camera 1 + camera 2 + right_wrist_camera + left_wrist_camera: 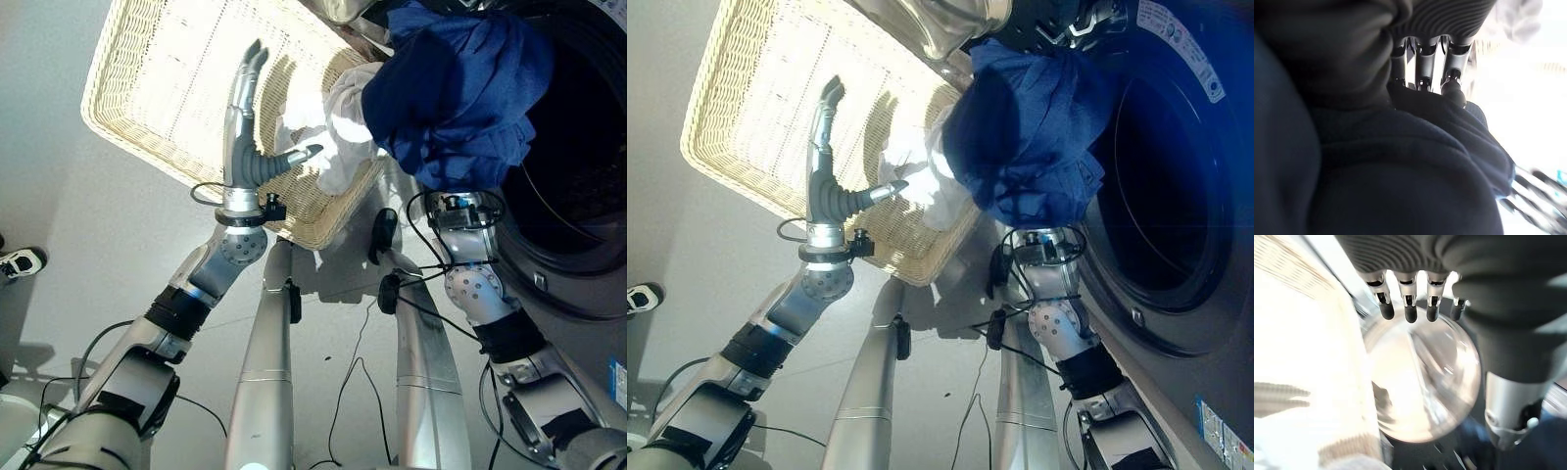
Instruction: Put the clothes into the washing machine.
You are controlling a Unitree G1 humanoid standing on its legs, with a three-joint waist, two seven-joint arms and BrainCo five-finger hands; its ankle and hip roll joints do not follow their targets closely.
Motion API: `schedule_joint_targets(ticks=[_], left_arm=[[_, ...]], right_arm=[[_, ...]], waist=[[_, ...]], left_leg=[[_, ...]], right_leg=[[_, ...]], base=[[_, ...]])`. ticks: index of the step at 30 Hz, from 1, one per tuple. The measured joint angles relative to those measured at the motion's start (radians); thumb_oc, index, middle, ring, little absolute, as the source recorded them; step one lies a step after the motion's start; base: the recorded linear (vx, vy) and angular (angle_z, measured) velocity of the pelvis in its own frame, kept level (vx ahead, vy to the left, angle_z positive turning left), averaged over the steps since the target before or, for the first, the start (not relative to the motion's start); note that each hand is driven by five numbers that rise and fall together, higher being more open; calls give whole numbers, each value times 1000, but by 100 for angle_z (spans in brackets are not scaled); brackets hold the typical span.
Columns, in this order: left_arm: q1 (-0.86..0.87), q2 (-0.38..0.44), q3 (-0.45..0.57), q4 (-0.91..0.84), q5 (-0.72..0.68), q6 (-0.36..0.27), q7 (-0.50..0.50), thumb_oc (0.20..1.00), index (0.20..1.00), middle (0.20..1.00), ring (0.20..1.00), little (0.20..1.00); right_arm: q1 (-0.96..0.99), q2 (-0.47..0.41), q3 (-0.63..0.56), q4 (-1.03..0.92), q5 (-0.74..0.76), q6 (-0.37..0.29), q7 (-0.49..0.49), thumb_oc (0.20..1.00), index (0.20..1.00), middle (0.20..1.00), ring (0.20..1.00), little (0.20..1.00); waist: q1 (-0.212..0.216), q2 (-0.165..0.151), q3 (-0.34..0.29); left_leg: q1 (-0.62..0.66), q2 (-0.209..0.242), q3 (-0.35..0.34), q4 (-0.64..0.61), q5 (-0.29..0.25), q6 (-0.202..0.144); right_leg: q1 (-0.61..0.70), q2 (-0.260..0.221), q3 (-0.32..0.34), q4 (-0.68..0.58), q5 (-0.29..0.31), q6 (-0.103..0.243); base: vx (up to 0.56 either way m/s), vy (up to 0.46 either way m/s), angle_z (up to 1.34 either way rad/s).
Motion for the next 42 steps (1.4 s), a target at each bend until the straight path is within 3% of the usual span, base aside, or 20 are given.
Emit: schedule_joint_targets(ticks=[4,6,10,12,14,15,19,20,21,24,28,29,32,34,37,38,40,42], left_arm=[[-49,-6,-12,190,-79,-1,33,1000,1000,1000,1000,1000],[-110,-3,-37,321,-167,-4,31,1000,1000,1000,1000,1000],[-167,17,-40,443,-327,-11,-2,1000,1000,1000,1000,1000],[-190,35,-39,519,-406,-27,-30,1000,1000,1000,1000,1000],[-185,44,-39,527,-430,-33,-39,1000,1000,1000,1000,1000],[-177,47,-39,526,-436,-36,-40,1000,1000,1000,1000,1000],[-139,89,-41,517,-439,-45,-40,1000,1000,1000,1000,1000],[-128,106,-41,517,-458,-48,-40,1000,1000,1000,1000,1000],[-119,121,-37,516,-467,-48,-41,1000,1000,1000,1000,1000],[-101,152,-35,516,-500,-48,-54,1000,1000,1000,1000,1000],[-112,164,-19,520,-504,-48,-92,1000,1000,1000,1000,1000],[-119,164,-19,522,-504,-48,-98,1000,1000,1000,1000,1000],[-140,163,-23,527,-504,-47,-110,1000,1000,1000,1000,1000],[-152,162,-52,530,-506,-43,-109,1000,1000,1000,1000,1000],[-170,159,-64,530,-503,-40,-111,1000,1000,1000,1000,1000],[-180,159,-64,530,-503,-39,-111,1000,1000,1000,1000,1000],[-195,160,-68,530,-503,-37,-109,1000,1000,1000,1000,1000],[-197,160,-70,530,-503,-33,-109,1000,1000,1000,1000,1000]], right_arm=[[-71,-11,-33,260,119,23,-34,200,200,200,200,200],[-137,-49,-34,463,225,39,-30,200,200,200,200,200],[-230,-116,-89,689,385,41,-62,200,200,200,200,200],[-345,-196,-146,862,428,33,-141,200,200,200,200,200],[-398,-255,-152,883,448,-17,-210,200,200,200,200,200],[-410,-256,-173,857,446,-111,-265,200,200,200,200,200],[-429,-261,-181,779,359,-289,-509,200,200,200,200,200],[-435,-263,-184,764,310,-334,-569,413,413,413,413,413],[-432,-267,-193,743,264,-355,-613,1000,1000,1000,1000,1000],[-424,-283,-192,715,85,-349,-689,1000,1000,1000,1000,1000],[-425,-303,-191,793,69,-314,-641,1000,1000,1000,1000,1000],[-428,-305,-191,813,62,-293,-629,1000,1000,1000,1000,1000],[-453,-306,-168,918,-87,-148,-676,1000,1000,1000,1000,1000],[-475,-326,-39,958,-222,4,-731,1000,1000,1000,1000,1000],[-502,-330,14,1028,-348,209,-751,1000,1000,1000,1000,1000],[-509,-332,40,1063,-427,330,-747,1000,1000,1000,1000,1000],[-518,-338,102,1094,-538,457,-731,1000,1000,1000,1000,1000],[-523,-347,131,1091,-609,519,-732,1000,1000,1000,1000,1000]], waist=[[-2,0,0],[-1,0,0],[-3,0,0],[-3,0,0],[-3,0,0],[-8,-1,1],[-11,-2,1],[-13,-2,1],[-16,-4,3],[-18,-6,4],[-20,-9,5],[-19,-9,5],[-17,-9,5],[-19,-9,5],[-19,-9,5],[-17,-8,5],[-14,-8,5],[-16,-8,5]], left_leg=[[2,4,4,0,0,0],[1,6,4,-4,0,0],[1,11,6,-9,1,2],[1,18,7,-8,2,3],[1,21,6,-9,2,2],[1,26,6,-9,1,2],[-8,34,7,-8,0,0],[-14,37,8,-9,0,0],[-16,37,9,-13,1,1],[-18,29,18,-18,3,5],[-18,21,16,-18,11,16],[-18,20,14,-18,12,17],[-18,15,2,-20,15,22],[-17,12,-1,-21,18,24],[-17,11,-6,-27,19,21],[-17,10,-10,-30,22,20],[-17,9,-14,-38,24,22],[-18,7,-19,-41,26,23]], right_leg=[[3,2,1,-9,2,-2],[5,5,1,-16,5,-1],[9,10,1,-32,11,-3],[16,18,-1,-48,24,-10],[19,21,-3,-53,26,-11],[21,24,-5,-60,29,-13],[21,37,-5,-85,46,-11],[20,40,-5,-96,52,-7],[16,43,-2,-104,55,-6],[16,39,8,-114,66,3],[20,28,9,-117,73,6],[23,27,8,-120,74,8],[26,25,0,-119,75,8],[26,23,-2,-117,75,9],[26,21,-12,-115,73,12],[26,19,-17,-112,72,12],[25,19,-19,-112,72,12],[24,17,-22,-112,72,12]], base=[[-3,35,-4],[3,6,-2],[11,1,-5],[11,-33,-9],[5,-45,-5],[-1,-28,-6],[-20,15,-8],[-31,60,-6],[-28,59,-4],[-4,20,-2],[0,-16,4],[-2,-37,3],[2,-44,4],[3,-52,1],[-1,-57,3],[-5,-30,6],[-3,-12,5],[-2,-7,3]])
